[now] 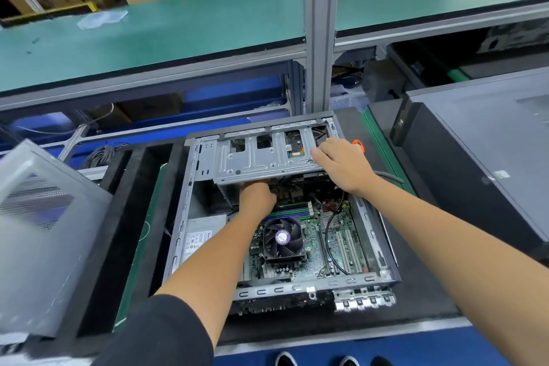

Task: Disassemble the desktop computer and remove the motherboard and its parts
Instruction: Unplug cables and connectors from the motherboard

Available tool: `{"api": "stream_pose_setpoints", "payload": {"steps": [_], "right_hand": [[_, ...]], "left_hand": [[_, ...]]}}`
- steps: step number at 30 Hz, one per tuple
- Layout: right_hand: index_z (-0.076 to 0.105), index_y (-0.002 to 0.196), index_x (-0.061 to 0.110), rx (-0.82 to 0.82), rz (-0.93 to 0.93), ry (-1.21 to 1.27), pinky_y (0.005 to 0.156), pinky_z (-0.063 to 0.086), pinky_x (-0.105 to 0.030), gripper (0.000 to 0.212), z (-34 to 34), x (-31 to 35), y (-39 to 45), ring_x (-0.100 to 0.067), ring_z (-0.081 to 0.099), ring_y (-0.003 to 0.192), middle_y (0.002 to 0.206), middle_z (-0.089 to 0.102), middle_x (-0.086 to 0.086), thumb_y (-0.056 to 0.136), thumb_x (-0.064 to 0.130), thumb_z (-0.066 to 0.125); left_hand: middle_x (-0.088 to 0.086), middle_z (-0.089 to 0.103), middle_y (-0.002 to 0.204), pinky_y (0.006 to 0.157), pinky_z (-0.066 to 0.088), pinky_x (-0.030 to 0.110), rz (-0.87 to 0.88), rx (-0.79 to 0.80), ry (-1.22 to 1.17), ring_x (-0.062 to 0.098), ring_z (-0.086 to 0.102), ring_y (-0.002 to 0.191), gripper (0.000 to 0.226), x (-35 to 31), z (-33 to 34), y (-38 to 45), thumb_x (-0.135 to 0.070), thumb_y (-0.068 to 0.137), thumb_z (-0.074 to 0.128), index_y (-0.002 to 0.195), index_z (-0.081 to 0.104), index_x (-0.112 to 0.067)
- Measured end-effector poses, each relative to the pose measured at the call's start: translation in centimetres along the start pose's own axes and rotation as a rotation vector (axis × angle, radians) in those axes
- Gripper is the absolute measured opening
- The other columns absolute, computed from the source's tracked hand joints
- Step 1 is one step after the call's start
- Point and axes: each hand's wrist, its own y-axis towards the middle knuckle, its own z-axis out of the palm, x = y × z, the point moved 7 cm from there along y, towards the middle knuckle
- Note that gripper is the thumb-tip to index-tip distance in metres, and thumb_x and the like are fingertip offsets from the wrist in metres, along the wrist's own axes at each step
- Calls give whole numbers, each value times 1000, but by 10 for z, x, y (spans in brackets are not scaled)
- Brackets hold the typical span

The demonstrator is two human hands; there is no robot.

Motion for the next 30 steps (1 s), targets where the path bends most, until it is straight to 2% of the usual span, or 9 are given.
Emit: {"api": "stream_pose_setpoints", "payload": {"steps": [4,6,9,13,16,19,24,27,30], "right_hand": [[30,60,15,-2,-2,-16,57,18,-31,53,0,0,0,-11,38,63,63,35,3,91,56,21],[35,60,13,-3,7,-8,58,18,-31,55,0,-1,0,-11,40,65,65,39,2,90,57,21],[37,59,20,-1,19,10,63,19,-33,51,1,-1,0,-6,41,67,67,41,5,89,58,22],[34,58,32,17,30,11,69,21,-33,42,1,0,-1,-1,39,67,69,40,12,87,60,22],[36,60,33,29,41,7,72,23,-33,40,0,-1,-2,-9,42,72,73,42,13,90,58,26],[37,62,34,42,41,0,75,24,-34,38,2,-2,-2,-16,46,80,79,46,8,97,48,36],[40,65,34,57,55,-4,77,24,-34,36,3,-3,-1,-15,45,83,85,49,6,100,43,42],[40,65,35,63,62,7,78,24,-34,36,3,-3,-2,-14,44,83,82,46,9,98,47,39],[50,69,29,62,68,17,77,24,-34,38,3,-3,-1,-15,46,84,84,49,9,91,53,32]], "left_hand": [[6,52,76,64,38,29,14,174,17,25,49,72,27,-3,6,8,-19,94,45,70,50,-9],[13,60,101,73,39,29,8,306,26,30,55,90,25,-5,13,12,-20,98,41,93,62,-8],[12,59,127,88,43,34,-16,337,81,30,55,116,34,-5,15,17,-25,98,45,122,61,-8],[10,54,136,96,42,36,22,410,130,29,51,123,39,-6,20,17,-28,100,41,133,54,-11],[9,54,134,89,40,33,60,439,140,28,51,120,40,-8,22,18,-31,101,39,129,57,-9],[10,56,131,84,38,32,45,402,125,27,52,119,43,-7,22,21,-37,98,45,129,56,-8],[12,50,136,91,42,33,54,313,117,30,51,119,49,-8,16,23,-28,95,53,140,42,-11],[14,54,130,83,43,31,93,253,108,31,54,111,42,-11,16,24,-14,93,50,134,47,-11],[14,54,130,85,44,34,133,185,90,33,54,112,44,-13,14,23,-11,90,49,134,48,-16]]}}
